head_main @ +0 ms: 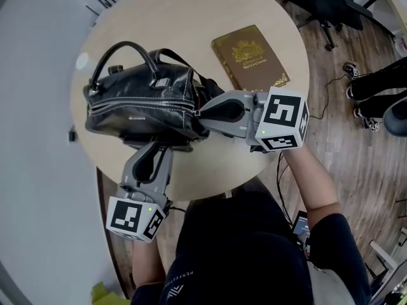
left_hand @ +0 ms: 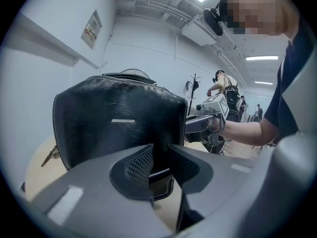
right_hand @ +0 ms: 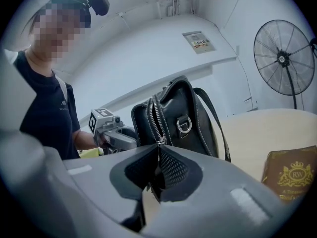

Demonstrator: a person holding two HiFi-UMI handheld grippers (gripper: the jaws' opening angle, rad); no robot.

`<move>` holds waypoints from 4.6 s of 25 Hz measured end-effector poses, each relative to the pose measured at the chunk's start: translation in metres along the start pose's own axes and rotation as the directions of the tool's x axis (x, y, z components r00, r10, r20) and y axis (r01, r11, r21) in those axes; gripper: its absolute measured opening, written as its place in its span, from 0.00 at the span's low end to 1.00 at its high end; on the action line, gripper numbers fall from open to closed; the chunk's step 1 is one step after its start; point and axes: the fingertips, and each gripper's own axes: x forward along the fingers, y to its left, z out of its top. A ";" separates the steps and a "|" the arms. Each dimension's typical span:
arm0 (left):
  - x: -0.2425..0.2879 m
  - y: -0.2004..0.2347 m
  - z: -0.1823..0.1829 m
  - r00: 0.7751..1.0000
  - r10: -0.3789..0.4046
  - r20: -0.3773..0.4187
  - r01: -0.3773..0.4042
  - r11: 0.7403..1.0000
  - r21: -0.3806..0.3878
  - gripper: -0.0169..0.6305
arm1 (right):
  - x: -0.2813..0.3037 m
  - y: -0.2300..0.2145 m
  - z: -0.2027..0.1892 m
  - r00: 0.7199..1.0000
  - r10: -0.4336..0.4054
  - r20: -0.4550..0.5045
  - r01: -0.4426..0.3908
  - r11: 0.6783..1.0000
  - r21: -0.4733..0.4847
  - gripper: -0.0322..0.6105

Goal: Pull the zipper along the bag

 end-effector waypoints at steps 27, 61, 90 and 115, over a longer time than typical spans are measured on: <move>0.035 -0.030 0.020 0.998 0.045 0.050 -0.051 0.990 0.131 0.28 | -0.010 0.010 0.022 0.987 0.156 0.041 -0.157 0.988 0.016 0.07; -0.012 0.017 0.054 0.984 0.087 0.157 -0.104 0.989 0.102 0.25 | -0.012 0.022 0.064 0.997 0.050 -0.061 -0.053 0.997 -0.061 0.07; -0.002 -0.017 0.083 0.966 -0.148 0.210 0.099 0.969 0.228 0.28 | -0.026 0.017 0.100 0.994 0.012 -0.107 -0.003 0.996 0.090 0.07; 0.009 -0.033 0.078 0.969 -0.124 0.212 0.084 0.978 0.192 0.28 | -0.028 0.007 0.070 0.992 0.044 0.117 -0.090 0.903 0.421 0.07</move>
